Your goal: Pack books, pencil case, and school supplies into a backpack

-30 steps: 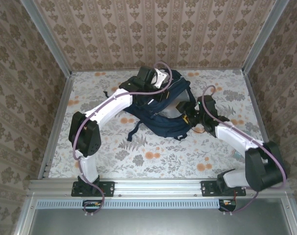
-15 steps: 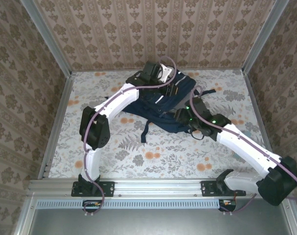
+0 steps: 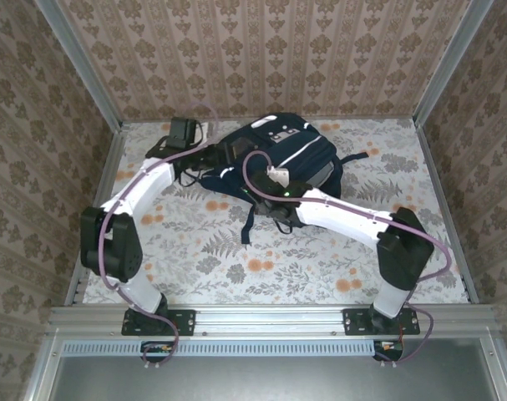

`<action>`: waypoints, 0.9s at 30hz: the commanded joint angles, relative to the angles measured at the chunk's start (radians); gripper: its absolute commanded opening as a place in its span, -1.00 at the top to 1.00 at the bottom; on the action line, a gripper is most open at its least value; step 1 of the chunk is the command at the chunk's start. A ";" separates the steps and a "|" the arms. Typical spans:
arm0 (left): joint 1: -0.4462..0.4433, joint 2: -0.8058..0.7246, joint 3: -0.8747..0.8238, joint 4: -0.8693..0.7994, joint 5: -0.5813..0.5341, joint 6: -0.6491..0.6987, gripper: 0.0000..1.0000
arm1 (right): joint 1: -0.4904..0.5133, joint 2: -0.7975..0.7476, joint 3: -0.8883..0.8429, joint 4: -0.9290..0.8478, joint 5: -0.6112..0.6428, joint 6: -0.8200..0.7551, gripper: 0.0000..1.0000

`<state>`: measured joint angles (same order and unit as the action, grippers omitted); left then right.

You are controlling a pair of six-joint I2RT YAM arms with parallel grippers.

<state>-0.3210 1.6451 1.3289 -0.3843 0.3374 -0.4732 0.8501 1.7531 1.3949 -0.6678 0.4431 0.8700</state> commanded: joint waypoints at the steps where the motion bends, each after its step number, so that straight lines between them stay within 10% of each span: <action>1: 0.013 -0.073 -0.090 0.017 -0.036 -0.070 -0.53 | 0.002 0.070 0.076 -0.099 0.113 0.092 -0.17; 27: 0.060 -0.135 -0.230 0.059 -0.014 -0.157 -0.67 | -0.035 0.205 0.216 -0.258 0.265 0.171 0.31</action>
<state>-0.2657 1.5284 1.1072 -0.3424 0.3058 -0.6109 0.8310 1.9636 1.5894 -0.8608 0.6285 1.0473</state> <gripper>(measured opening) 0.832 0.362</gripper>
